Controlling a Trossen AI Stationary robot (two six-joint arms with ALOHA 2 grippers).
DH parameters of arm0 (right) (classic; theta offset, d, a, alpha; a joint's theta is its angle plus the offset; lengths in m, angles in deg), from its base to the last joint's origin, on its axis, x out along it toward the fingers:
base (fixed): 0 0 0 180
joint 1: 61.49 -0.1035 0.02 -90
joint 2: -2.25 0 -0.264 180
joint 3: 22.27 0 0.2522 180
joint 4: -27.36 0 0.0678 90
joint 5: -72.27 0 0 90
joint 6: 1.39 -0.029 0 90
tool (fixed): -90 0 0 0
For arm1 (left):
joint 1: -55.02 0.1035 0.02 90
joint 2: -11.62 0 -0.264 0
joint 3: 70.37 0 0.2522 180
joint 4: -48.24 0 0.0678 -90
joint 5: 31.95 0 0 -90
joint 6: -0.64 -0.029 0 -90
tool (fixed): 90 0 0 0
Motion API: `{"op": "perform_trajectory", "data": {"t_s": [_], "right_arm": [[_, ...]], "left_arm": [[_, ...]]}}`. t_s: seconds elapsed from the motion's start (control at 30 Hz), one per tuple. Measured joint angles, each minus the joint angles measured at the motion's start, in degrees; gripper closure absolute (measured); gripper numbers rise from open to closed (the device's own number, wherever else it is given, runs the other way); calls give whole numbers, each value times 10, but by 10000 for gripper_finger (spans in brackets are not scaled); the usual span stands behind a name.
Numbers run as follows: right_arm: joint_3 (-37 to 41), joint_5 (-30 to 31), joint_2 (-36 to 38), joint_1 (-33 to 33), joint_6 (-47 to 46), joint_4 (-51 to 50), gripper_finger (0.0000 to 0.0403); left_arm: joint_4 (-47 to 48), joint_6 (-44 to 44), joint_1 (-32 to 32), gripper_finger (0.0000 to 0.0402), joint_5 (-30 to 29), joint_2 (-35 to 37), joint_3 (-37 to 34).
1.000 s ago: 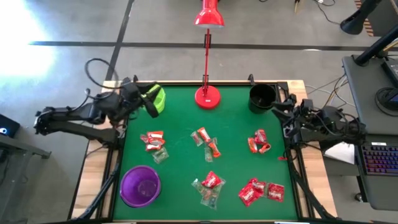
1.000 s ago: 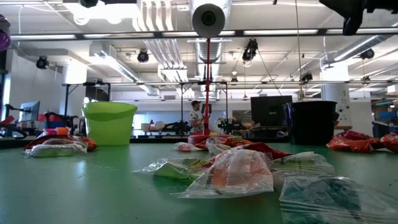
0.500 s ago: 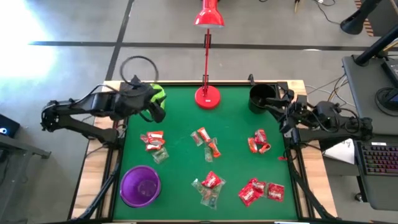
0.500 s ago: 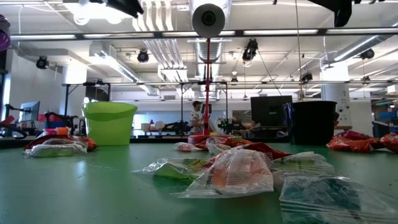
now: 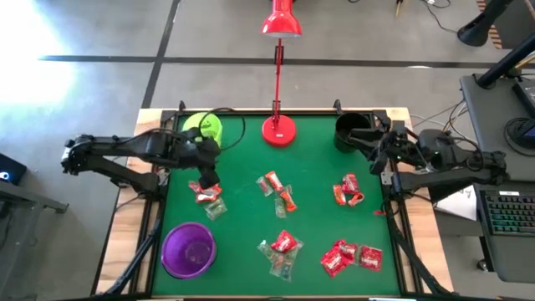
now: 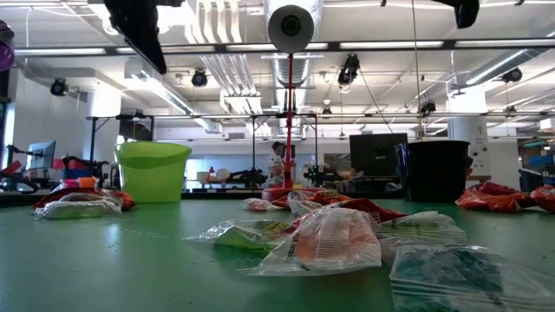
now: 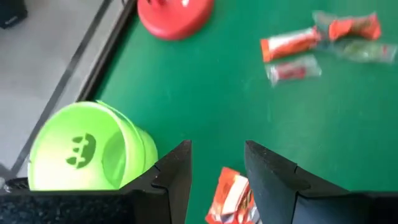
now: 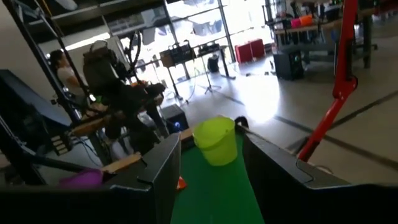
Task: Sort candy
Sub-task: Put the transparent candy into the green bucket
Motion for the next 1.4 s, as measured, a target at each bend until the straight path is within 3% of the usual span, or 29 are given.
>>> {"op": "perform_trajectory", "data": {"t_s": [0.33, 0.57, 0.8, 1.17, 1.4], "right_arm": [[-7, 0, -52, 0, -34, -8, 236], [-11, -1, -58, 0, -56, -8, 236], [-19, 0, -57, 0, -38, -5, 236], [-22, 0, -55, 0, -34, -6, 236], [-22, 0, -51, 0, -27, -7, 236]], "left_arm": [[-215, -114, 0, 271, 71, -31, -106], [-261, -193, 1, 271, 72, -96, -111], [-277, -216, 10, 271, 72, -170, -53], [-180, -239, 34, 271, 50, -306, 101], [-152, -272, 33, 271, 60, -312, 149]]}}
